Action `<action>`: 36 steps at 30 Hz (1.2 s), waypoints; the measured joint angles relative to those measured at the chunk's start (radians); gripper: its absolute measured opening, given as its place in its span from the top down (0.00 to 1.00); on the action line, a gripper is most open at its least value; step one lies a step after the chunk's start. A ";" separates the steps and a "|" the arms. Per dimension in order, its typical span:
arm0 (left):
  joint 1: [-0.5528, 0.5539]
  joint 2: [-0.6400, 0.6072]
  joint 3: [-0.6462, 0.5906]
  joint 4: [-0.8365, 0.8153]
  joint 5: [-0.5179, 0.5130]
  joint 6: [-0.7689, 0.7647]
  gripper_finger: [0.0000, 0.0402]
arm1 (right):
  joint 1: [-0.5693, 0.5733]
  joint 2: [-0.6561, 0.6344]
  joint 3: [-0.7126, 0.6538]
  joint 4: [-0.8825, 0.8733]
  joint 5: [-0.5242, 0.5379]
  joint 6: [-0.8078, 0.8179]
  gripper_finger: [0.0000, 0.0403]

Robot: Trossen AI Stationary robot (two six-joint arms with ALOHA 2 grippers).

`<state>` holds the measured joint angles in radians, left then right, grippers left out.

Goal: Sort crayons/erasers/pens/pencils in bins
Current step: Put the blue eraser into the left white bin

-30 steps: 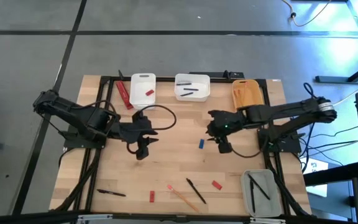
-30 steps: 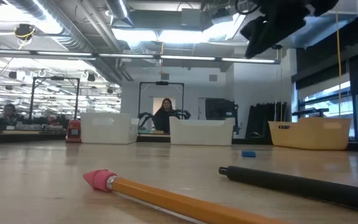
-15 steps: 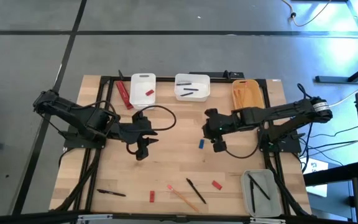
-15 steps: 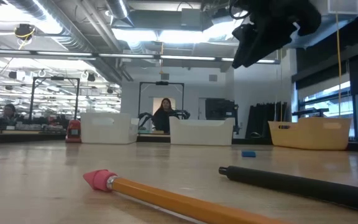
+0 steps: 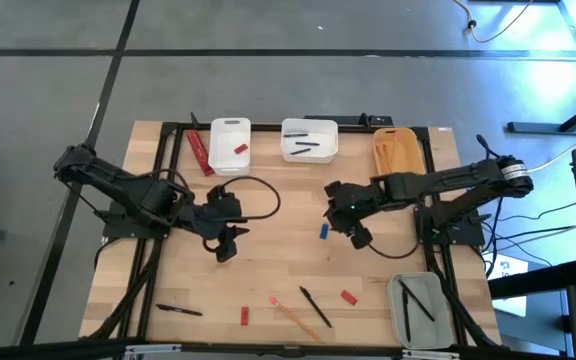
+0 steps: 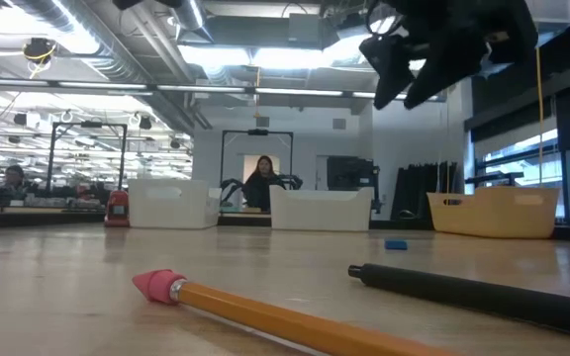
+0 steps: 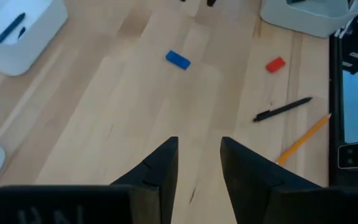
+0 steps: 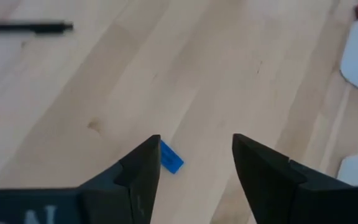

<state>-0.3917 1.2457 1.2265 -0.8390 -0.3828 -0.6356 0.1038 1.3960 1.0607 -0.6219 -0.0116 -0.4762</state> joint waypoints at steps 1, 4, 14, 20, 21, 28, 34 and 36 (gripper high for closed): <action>-0.002 0.000 -0.005 0.001 0.001 -0.010 0.72 | -0.003 0.012 0.000 -0.002 -0.004 -0.017 0.51; -0.004 0.000 -0.015 0.002 0.000 -0.038 0.72 | -0.012 0.054 0.000 -0.001 -0.017 -0.036 0.52; -0.004 0.000 -0.016 0.020 -0.001 -0.043 0.72 | -0.016 0.207 -0.001 0.005 -0.018 -0.246 0.55; -0.004 0.000 -0.016 0.020 -0.001 -0.043 0.72 | -0.017 0.301 -0.001 0.005 -0.017 -0.344 0.58; -0.003 0.000 -0.016 0.020 -0.001 -0.043 0.72 | -0.017 0.316 -0.001 0.004 -0.017 -0.360 0.58; -0.003 0.000 -0.016 0.020 -0.002 -0.043 0.72 | -0.017 0.377 -0.001 0.008 -0.009 -0.428 0.60; -0.004 0.000 -0.016 0.020 -0.002 -0.043 0.72 | -0.020 0.392 -0.001 0.038 -0.009 -0.449 0.60; -0.004 0.000 -0.016 0.020 -0.002 -0.043 0.72 | -0.027 0.392 -0.001 0.047 -0.009 -0.449 0.60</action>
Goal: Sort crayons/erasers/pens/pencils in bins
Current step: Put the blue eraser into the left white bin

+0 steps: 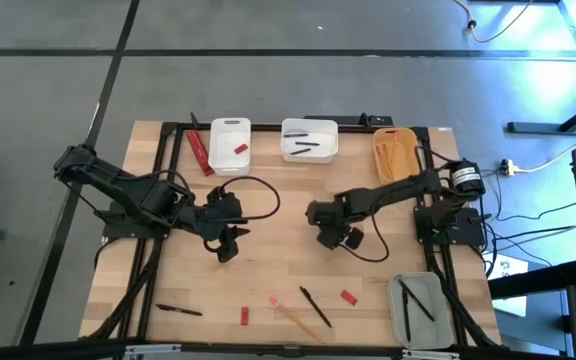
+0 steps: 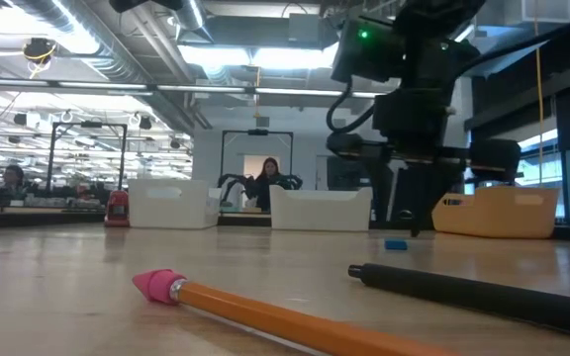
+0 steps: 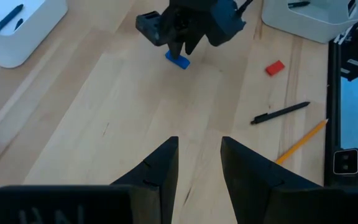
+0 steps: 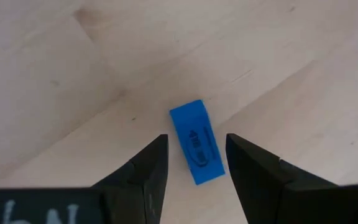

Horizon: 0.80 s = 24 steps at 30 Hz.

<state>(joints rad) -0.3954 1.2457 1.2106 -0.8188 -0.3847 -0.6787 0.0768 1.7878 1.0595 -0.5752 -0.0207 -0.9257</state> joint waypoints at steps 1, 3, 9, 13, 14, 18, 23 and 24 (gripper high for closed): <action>0.000 0.000 0.000 0.000 0.000 0.000 0.72 | -0.005 0.000 0.000 0.004 0.000 0.000 0.60; 0.000 0.000 0.000 0.000 0.000 0.000 0.72 | -0.017 0.000 0.000 0.005 0.000 0.000 0.60; 0.000 0.000 0.000 0.000 -0.001 0.000 0.72 | -0.057 0.005 0.000 0.004 -0.072 -0.003 0.60; 0.000 0.000 0.000 0.000 -0.015 0.000 0.72 | -0.068 0.005 0.000 0.004 -0.084 -0.003 0.60; 0.000 0.000 0.000 0.000 -0.017 0.000 0.72 | -0.068 0.005 0.000 0.004 -0.087 -0.003 0.60; 0.000 0.000 0.000 0.000 -0.017 0.000 0.72 | -0.067 0.005 0.000 0.003 -0.089 -0.003 0.60; 0.000 0.000 0.000 0.000 -0.018 0.000 0.72 | -0.067 0.005 0.000 0.003 -0.114 -0.002 0.60; 0.000 0.000 0.000 0.000 -0.019 0.000 0.72 | -0.067 0.005 0.000 0.003 -0.114 -0.002 0.60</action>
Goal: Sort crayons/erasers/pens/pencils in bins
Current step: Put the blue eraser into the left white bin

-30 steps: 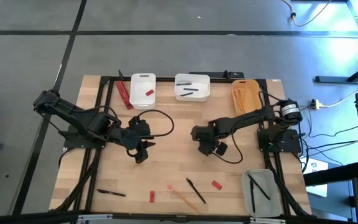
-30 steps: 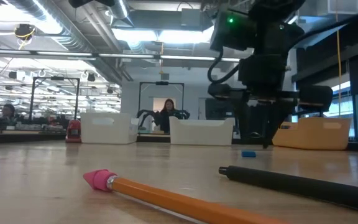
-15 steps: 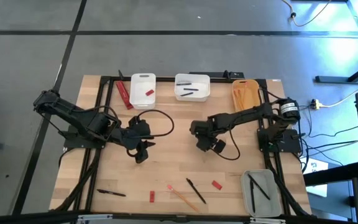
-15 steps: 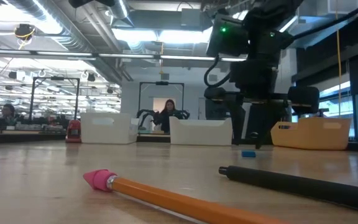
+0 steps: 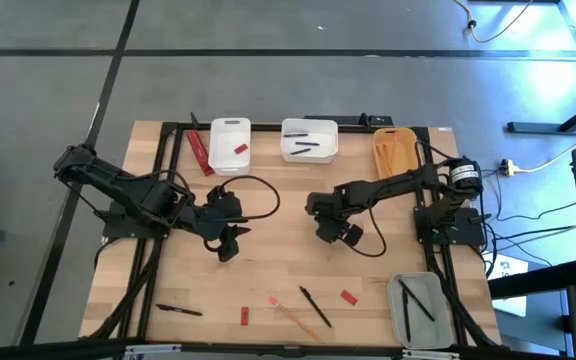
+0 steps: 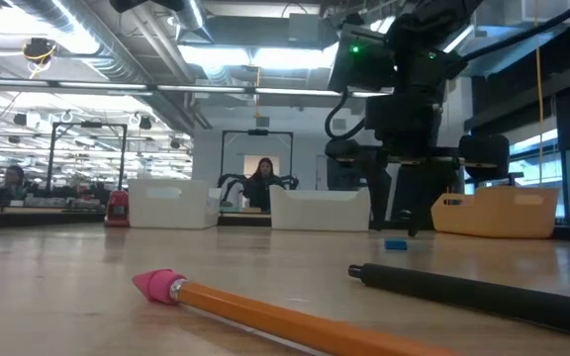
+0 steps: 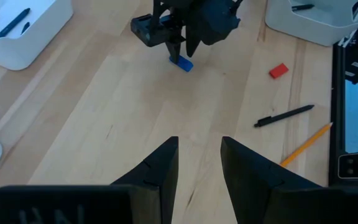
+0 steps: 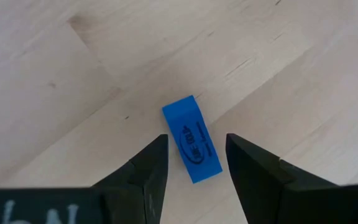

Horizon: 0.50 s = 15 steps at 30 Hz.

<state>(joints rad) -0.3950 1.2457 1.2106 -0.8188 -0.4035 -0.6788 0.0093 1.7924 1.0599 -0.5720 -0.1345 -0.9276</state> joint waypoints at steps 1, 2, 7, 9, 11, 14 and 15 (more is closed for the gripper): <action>0.000 0.000 0.000 0.000 -0.001 0.000 0.72 | 0.000 0.000 0.000 0.000 0.000 0.000 0.60; 0.000 0.000 0.000 0.000 -0.001 0.000 0.72 | 0.000 0.000 0.000 0.000 0.000 0.000 0.60; 0.000 0.000 0.000 0.000 -0.001 0.000 0.72 | 0.000 0.000 -0.014 0.018 -0.001 0.000 0.60; 0.000 0.000 0.000 0.000 -0.001 -0.001 0.72 | 0.000 0.000 -0.031 0.031 -0.001 0.001 0.60; 0.000 0.000 0.000 0.001 -0.001 -0.002 0.72 | 0.000 0.000 -0.051 0.056 0.000 0.000 0.60; 0.000 0.000 0.000 0.001 -0.001 -0.003 0.72 | 0.000 -0.002 -0.072 0.088 -0.001 0.002 0.60; 0.000 0.000 0.000 0.001 -0.002 -0.003 0.72 | 0.000 -0.002 -0.075 0.097 -0.002 0.002 0.60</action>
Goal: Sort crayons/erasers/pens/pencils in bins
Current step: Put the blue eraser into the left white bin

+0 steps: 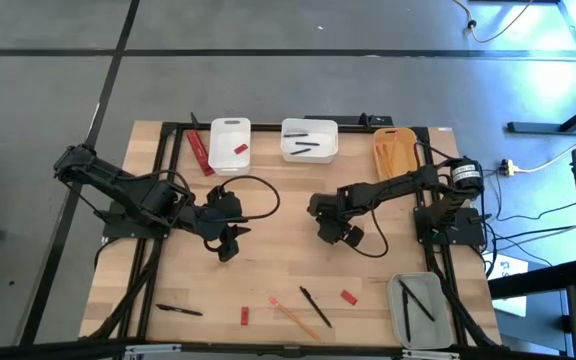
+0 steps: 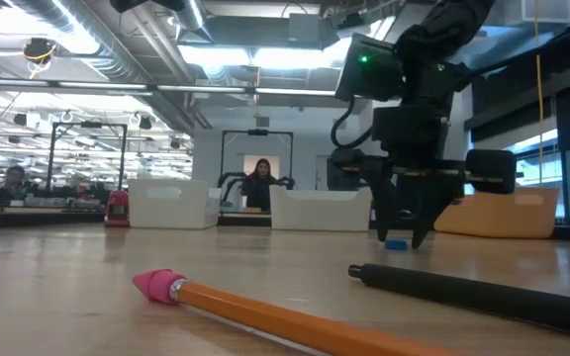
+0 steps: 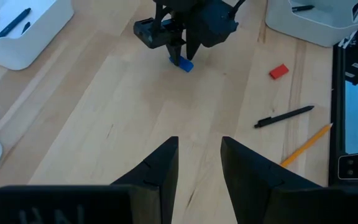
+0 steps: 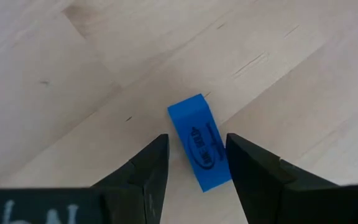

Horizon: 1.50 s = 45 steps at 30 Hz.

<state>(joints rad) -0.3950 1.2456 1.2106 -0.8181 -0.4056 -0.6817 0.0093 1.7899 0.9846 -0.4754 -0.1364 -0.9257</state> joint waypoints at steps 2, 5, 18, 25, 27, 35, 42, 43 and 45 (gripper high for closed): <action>0.000 0.000 0.000 0.000 -0.004 0.000 0.72 | 0.000 -0.001 -0.007 0.016 0.000 0.000 0.60; 0.000 0.000 0.000 0.007 -0.004 0.000 0.72 | -0.001 -0.001 -0.008 0.022 -0.001 0.000 0.60; 0.000 0.000 0.000 0.027 -0.031 0.000 0.72 | -0.052 0.004 -0.009 0.042 -0.089 0.004 0.60; 0.000 0.000 0.000 0.027 -0.032 0.000 0.72 | -0.053 0.004 -0.009 0.040 -0.092 0.004 0.61; 0.000 0.000 0.000 0.027 -0.032 0.000 0.72 | -0.053 0.004 -0.009 0.038 -0.094 0.004 0.63; 0.000 0.000 0.000 0.027 -0.032 0.000 0.72 | -0.054 0.028 -0.004 0.016 -0.104 0.005 0.80; 0.000 0.000 0.000 0.026 -0.032 0.000 0.72 | -0.053 0.046 0.002 0.001 -0.105 0.018 0.82; 0.000 0.000 0.000 0.026 -0.032 0.000 0.72 | -0.052 0.043 0.004 0.001 -0.102 0.040 0.82; 0.000 0.000 0.000 0.026 -0.032 0.000 0.72 | -0.052 0.039 0.018 -0.003 -0.097 0.097 0.82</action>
<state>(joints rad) -0.3953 1.2457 1.2106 -0.7918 -0.4377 -0.6819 -0.0425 1.8286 1.0028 -0.4783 -0.2332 -0.8287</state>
